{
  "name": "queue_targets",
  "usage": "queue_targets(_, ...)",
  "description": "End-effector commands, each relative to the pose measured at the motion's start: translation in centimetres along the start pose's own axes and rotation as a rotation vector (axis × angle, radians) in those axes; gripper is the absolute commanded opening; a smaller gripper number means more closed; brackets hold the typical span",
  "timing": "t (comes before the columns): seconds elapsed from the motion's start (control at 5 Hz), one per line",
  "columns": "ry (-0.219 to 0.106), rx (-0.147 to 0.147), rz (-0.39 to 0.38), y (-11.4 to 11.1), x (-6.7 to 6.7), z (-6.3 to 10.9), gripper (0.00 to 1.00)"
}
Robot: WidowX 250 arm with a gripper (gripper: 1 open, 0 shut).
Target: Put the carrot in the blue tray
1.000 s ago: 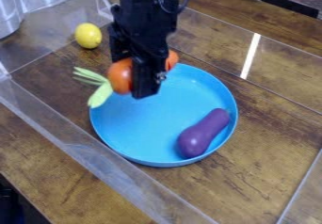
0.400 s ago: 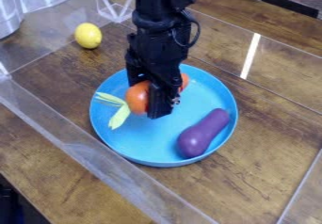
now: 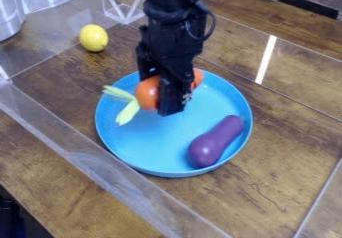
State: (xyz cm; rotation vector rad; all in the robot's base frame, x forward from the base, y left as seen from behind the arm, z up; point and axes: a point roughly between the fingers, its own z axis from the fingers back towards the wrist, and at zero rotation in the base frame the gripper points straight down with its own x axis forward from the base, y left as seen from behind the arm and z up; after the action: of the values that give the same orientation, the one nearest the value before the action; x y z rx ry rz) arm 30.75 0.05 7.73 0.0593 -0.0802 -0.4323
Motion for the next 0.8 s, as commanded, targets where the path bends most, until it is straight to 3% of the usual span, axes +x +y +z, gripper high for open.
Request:
queue_targets(0.0, -0.044, 0.042, 0.019, 2.2, 0.8, 1.7, 0.00)
queue_targets(0.2, -0.035, 0.048, 0.015, 3.1, 1.0, 1.3, 0.00)
queue_targets(0.4, -0.028, 0.052, 0.005, 3.7, 1.4, 0.7, 1.00)
queue_targets(0.6, -0.020, 0.052, 0.008, 4.0, 1.3, 0.1, 1.00)
